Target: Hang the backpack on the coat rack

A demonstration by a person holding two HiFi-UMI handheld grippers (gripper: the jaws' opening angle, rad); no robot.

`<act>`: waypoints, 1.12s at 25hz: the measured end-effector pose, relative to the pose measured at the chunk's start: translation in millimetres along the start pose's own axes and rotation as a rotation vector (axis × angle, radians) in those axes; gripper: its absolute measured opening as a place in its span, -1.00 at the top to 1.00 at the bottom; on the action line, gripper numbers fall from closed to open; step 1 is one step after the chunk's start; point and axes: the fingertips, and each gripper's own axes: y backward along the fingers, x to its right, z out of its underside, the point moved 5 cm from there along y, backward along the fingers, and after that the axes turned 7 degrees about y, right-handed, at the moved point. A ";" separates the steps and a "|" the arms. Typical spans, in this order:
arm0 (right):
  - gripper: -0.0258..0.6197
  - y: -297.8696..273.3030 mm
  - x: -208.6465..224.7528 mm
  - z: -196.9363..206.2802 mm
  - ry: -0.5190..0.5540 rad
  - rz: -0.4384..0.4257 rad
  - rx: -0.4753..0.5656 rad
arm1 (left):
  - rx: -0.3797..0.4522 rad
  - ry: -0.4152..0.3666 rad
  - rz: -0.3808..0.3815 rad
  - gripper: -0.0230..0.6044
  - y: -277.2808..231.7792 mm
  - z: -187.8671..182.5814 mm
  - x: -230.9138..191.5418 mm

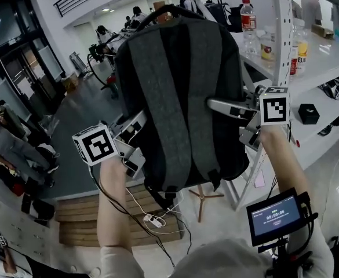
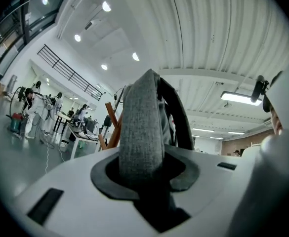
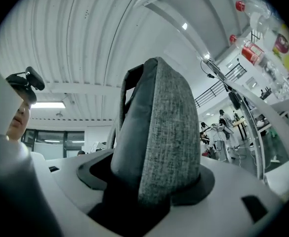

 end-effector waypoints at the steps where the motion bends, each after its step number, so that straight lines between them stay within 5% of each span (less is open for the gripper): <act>1: -0.14 -0.9 8.0 2.1 -0.016 -0.003 -0.004 | -0.007 0.007 -0.011 0.52 -4.5 -0.5 -4.6; 10: -0.14 -14.4 51.2 30.9 -0.133 -0.028 -0.071 | -0.040 0.162 -0.055 0.52 -23.3 19.0 -51.8; 20: -0.14 -28.1 67.8 49.5 -0.031 0.004 -0.082 | 0.012 0.092 -0.015 0.49 -22.6 28.1 -84.6; 28: -0.14 -27.2 80.2 61.0 0.125 0.034 -0.040 | 0.106 -0.107 -0.011 0.43 -26.7 39.7 -94.9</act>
